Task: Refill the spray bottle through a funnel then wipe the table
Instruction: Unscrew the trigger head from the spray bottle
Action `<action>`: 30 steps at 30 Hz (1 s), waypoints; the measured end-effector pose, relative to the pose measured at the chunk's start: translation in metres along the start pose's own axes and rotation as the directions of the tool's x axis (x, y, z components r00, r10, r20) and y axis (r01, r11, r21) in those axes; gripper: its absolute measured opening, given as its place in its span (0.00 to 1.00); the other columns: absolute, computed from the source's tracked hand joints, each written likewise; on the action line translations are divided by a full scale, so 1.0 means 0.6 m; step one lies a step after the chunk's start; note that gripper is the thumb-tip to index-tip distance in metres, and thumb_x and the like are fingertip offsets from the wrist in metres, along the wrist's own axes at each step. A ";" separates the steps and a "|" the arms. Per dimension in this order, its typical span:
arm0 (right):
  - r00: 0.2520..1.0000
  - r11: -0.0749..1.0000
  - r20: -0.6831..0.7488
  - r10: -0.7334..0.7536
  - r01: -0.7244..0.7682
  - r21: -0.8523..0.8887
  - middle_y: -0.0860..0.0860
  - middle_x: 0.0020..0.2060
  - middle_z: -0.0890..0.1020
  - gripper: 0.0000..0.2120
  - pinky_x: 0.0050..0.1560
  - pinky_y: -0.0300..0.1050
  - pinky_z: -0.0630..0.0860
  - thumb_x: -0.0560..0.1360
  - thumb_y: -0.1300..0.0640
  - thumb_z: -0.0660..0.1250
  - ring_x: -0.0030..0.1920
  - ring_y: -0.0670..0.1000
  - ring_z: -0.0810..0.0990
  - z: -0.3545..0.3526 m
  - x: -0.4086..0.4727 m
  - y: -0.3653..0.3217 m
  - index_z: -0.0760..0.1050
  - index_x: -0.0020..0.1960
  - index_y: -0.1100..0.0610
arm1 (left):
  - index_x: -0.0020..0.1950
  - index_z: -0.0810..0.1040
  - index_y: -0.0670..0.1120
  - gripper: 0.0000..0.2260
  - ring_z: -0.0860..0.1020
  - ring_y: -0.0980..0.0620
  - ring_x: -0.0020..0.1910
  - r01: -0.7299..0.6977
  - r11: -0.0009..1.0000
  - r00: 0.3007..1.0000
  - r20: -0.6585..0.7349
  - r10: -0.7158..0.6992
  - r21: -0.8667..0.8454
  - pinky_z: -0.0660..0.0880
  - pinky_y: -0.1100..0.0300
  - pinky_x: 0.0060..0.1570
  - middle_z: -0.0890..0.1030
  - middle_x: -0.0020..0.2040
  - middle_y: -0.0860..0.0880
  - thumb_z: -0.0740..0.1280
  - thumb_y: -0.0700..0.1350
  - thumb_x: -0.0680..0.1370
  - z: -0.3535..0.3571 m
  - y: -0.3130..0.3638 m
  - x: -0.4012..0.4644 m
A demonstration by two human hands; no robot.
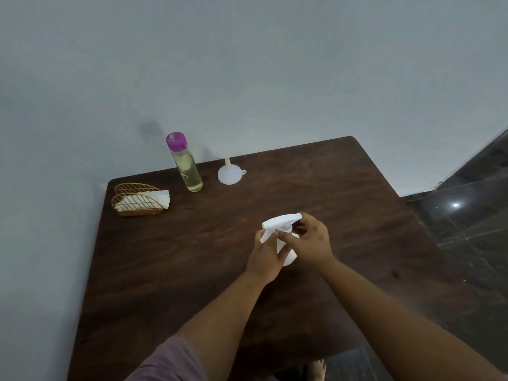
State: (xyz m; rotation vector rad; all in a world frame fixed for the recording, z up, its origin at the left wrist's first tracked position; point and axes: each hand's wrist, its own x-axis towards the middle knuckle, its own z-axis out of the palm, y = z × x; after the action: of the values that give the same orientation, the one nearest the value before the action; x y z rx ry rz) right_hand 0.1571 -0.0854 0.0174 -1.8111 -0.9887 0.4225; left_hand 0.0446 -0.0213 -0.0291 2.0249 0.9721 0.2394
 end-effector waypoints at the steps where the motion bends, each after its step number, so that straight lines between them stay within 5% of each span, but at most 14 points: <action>1: 0.997 1.000 0.071 0.004 -0.005 0.014 0.45 0.44 0.84 0.16 0.50 0.43 0.80 0.66 0.52 0.78 0.47 0.44 0.82 -0.009 0.006 -0.002 0.80 0.52 0.55 | 0.75 0.63 0.52 0.23 0.66 0.50 0.71 0.020 1.000 1.000 0.005 -0.020 0.005 0.67 0.55 0.67 0.61 0.75 0.48 0.61 0.55 0.81 -0.001 0.003 -0.001; 5: 0.864 0.993 0.500 0.060 -0.102 0.057 0.48 0.47 0.85 0.12 0.57 0.53 0.78 0.71 0.54 0.74 0.50 0.47 0.83 -0.055 0.042 -0.009 0.81 0.54 0.55 | 0.77 0.58 0.52 0.29 0.67 0.51 0.69 0.053 0.999 0.999 0.003 -0.053 0.005 0.65 0.59 0.65 0.60 0.74 0.48 0.59 0.62 0.80 0.005 0.003 -0.004; 9: 0.652 0.972 0.756 0.062 -0.210 0.102 0.48 0.57 0.82 0.19 0.64 0.48 0.74 0.74 0.57 0.71 0.59 0.47 0.79 -0.083 0.076 -0.007 0.75 0.64 0.53 | 0.76 0.59 0.52 0.36 0.69 0.52 0.68 0.071 0.997 0.996 -0.047 -0.069 0.031 0.70 0.56 0.65 0.67 0.71 0.49 0.52 0.72 0.74 0.016 0.000 -0.004; 11: 0.713 0.986 0.697 0.075 -0.160 0.057 0.45 0.56 0.80 0.23 0.60 0.45 0.76 0.70 0.55 0.75 0.58 0.46 0.79 -0.076 0.073 -0.009 0.73 0.63 0.50 | 0.74 0.61 0.53 0.33 0.69 0.51 0.68 0.032 0.999 0.997 -0.069 -0.030 0.025 0.72 0.50 0.66 0.70 0.69 0.50 0.52 0.72 0.75 0.019 0.001 -0.004; 14: 0.924 0.995 0.374 0.081 -0.100 0.030 0.44 0.43 0.80 0.23 0.44 0.34 0.76 0.63 0.49 0.80 0.44 0.41 0.80 -0.046 0.036 -0.004 0.72 0.51 0.53 | 0.69 0.64 0.58 0.24 0.69 0.48 0.69 0.005 1.000 0.996 -0.091 -0.004 0.010 0.72 0.47 0.64 0.73 0.67 0.51 0.54 0.66 0.76 0.018 0.006 -0.007; 16: 0.968 0.996 0.251 -0.007 -0.016 0.090 0.45 0.40 0.82 0.19 0.43 0.34 0.76 0.66 0.50 0.78 0.42 0.42 0.81 -0.029 0.009 0.009 0.73 0.49 0.55 | 0.70 0.63 0.60 0.25 0.68 0.48 0.71 0.025 1.000 0.997 -0.078 -0.025 0.002 0.70 0.48 0.66 0.72 0.69 0.50 0.53 0.66 0.75 0.018 0.008 -0.011; 21: 0.896 0.994 0.435 -0.088 0.053 0.093 0.43 0.45 0.80 0.06 0.48 0.38 0.72 0.76 0.55 0.68 0.47 0.40 0.78 -0.047 0.021 0.029 0.75 0.53 0.53 | 0.76 0.55 0.56 0.33 0.67 0.50 0.72 0.123 0.992 0.991 -0.059 -0.123 -0.011 0.67 0.48 0.69 0.67 0.73 0.49 0.52 0.69 0.74 0.026 0.000 -0.012; 25: 0.848 0.993 0.526 -0.059 -0.002 0.115 0.44 0.56 0.78 0.31 0.55 0.34 0.75 0.72 0.48 0.72 0.56 0.41 0.78 -0.052 0.034 0.033 0.61 0.69 0.48 | 0.73 0.62 0.50 0.28 0.68 0.47 0.70 0.105 0.994 0.989 -0.106 -0.107 -0.027 0.69 0.47 0.67 0.70 0.70 0.50 0.56 0.61 0.77 0.026 0.017 -0.021; 27: 0.893 0.995 0.448 -0.051 0.008 0.097 0.46 0.52 0.79 0.31 0.53 0.36 0.77 0.68 0.47 0.76 0.52 0.43 0.80 -0.046 0.034 0.027 0.63 0.63 0.50 | 0.73 0.63 0.49 0.25 0.67 0.46 0.70 0.098 0.995 0.989 -0.111 -0.100 -0.019 0.69 0.45 0.66 0.71 0.69 0.50 0.58 0.58 0.79 0.028 0.019 -0.023; 30: 0.911 0.992 0.398 -0.110 0.074 0.104 0.45 0.47 0.81 0.18 0.53 0.38 0.78 0.72 0.48 0.73 0.49 0.44 0.81 -0.039 0.025 0.026 0.69 0.55 0.52 | 0.74 0.61 0.52 0.26 0.67 0.47 0.70 0.105 0.994 0.987 -0.118 -0.105 -0.010 0.69 0.45 0.67 0.70 0.70 0.51 0.56 0.61 0.79 0.033 0.013 -0.020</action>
State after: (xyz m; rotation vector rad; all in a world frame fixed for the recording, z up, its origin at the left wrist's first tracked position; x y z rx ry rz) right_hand 0.1888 -0.0904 0.0164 -1.6221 -1.3112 0.7904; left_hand 0.0502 -0.0449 -0.0331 1.9673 1.1482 0.3068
